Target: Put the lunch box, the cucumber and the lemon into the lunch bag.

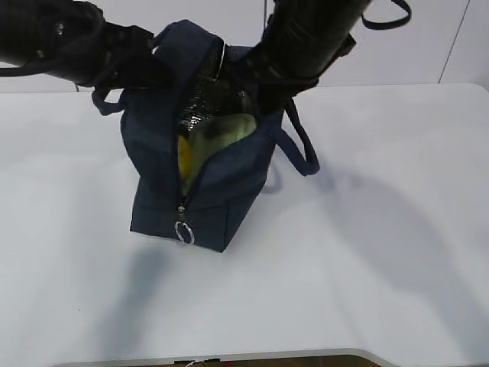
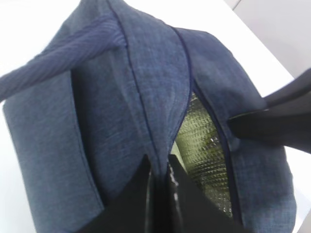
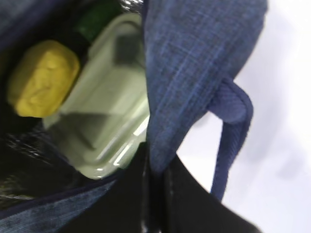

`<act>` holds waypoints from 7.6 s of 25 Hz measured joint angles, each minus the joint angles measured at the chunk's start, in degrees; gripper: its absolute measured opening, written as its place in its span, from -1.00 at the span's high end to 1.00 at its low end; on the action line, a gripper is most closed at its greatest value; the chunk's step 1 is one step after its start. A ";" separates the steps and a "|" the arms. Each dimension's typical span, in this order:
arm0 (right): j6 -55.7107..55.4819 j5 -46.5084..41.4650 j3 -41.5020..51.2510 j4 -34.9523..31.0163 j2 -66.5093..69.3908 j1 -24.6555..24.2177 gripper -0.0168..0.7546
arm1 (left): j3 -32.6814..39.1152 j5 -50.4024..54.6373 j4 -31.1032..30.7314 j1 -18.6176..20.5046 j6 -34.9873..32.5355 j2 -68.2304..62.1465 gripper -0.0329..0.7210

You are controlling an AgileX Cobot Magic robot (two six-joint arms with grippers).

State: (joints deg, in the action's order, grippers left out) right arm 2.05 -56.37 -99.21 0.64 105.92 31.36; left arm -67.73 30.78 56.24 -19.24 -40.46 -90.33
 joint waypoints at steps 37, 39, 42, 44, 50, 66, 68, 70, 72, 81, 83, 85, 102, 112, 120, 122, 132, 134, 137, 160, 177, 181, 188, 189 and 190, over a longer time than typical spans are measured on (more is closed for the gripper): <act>2.47 19.48 17.98 -0.64 -5.72 -3.30 0.94 | 0.87 -9.10 1.77 -8.48 2.63 -7.41 0.96; 2.85 20.47 17.98 -0.64 -5.50 -3.30 0.94 | 0.87 -9.19 1.77 -8.48 2.63 -7.41 0.96; 3.08 21.64 17.98 -0.64 -5.25 -3.30 0.94 | 0.87 -9.70 1.77 -8.48 2.63 -7.41 0.96; 3.18 22.29 17.98 -0.64 -5.01 -3.30 0.94 | 0.87 -10.07 1.77 -8.48 2.75 -7.41 0.96; 3.18 23.51 17.98 -0.64 -4.87 -3.30 0.94 | 0.87 -11.12 1.77 -8.48 2.75 -7.41 0.96; 3.18 26.79 17.98 -0.96 -4.84 -3.30 0.58 | 0.87 -11.71 1.77 -8.48 2.75 -7.41 0.95; 3.18 26.87 17.98 -0.96 -4.84 -3.30 0.35 | 0.87 -11.71 1.77 -8.48 2.75 -7.46 0.92; 3.18 26.87 17.98 -1.07 -4.84 -3.30 0.16 | 0.87 -11.71 1.77 -8.48 2.75 -7.54 0.87; 3.18 26.87 17.98 -1.18 -4.84 -3.30 0.03 | 0.87 -11.71 1.77 -8.48 2.75 -7.54 0.78; 3.18 21.10 13.40 -2.89 -4.84 -3.30 -0.07 | 0.87 -11.81 1.77 -8.48 2.75 -7.54 0.21; 4.00 19.34 12.06 -3.74 -4.94 -3.30 -0.07 | 0.87 -11.81 1.77 -8.48 2.75 -7.54 0.18; 6.11 18.25 11.43 -5.91 -5.28 -3.30 -0.07 | 0.87 -11.31 1.77 -8.48 2.75 -7.54 0.15; 19.25 11.09 11.19 -16.55 -12.43 -3.30 -0.07 | 0.87 -3.94 -0.34 -4.90 1.80 -5.44 -0.29; 26.39 7.16 12.76 -21.92 -13.97 -3.30 -0.07 | 0.87 -2.07 -1.18 -4.90 -4.39 -0.35 -0.29; 32.47 13.73 24.19 -28.56 -19.39 -3.30 -0.07 | 0.87 2.95 -7.18 -4.90 -5.04 0.39 -0.29; 34.06 14.45 26.24 -29.05 -20.84 -3.30 -0.07 | 0.87 3.87 -8.25 -4.90 -5.04 0.39 -0.29; 36.50 17.70 33.92 -31.44 -23.61 -3.30 -0.07 | 0.87 9.07 -11.42 -2.80 -5.14 1.51 -0.29; 38.78 18.35 35.28 -34.04 -23.86 -3.30 -0.07 | 0.87 10.52 -11.63 -1.25 -5.14 2.16 -0.29; 42.31 19.76 36.88 -38.17 -24.13 -3.30 -0.07 | 0.87 12.12 -11.88 0.16 -5.03 2.92 -0.29; 69.67 25.80 51.28 -66.71 -24.22 -3.30 -0.07 | 8.51 3.48 4.41 0.16 -8.76 0.81 -0.29; 75.43 27.50 54.53 -72.24 -24.35 -3.30 -0.07 | 8.51 5.86 13.96 0.16 -11.83 -4.15 -0.29; 75.79 27.98 54.53 -72.24 -24.35 -3.30 -0.07 | 8.51 7.08 16.30 0.16 -12.83 -4.15 -0.29; 76.06 27.98 54.53 -72.72 -24.24 -3.30 -0.07 | 8.51 10.36 17.57 0.16 -13.04 -4.15 -0.29; 76.06 27.98 54.53 -72.72 -24.24 -3.30 -0.07 | 8.51 10.62 17.99 0.16 -13.04 -4.15 -0.29; 76.06 27.98 54.53 -72.72 -24.16 -3.30 -0.07 | 8.51 10.76 18.31 0.16 -13.04 -4.15 -0.29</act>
State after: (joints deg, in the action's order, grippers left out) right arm 78.11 -28.39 -44.68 -72.08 81.76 28.06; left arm -59.22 41.54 74.54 -19.09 -53.50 -94.48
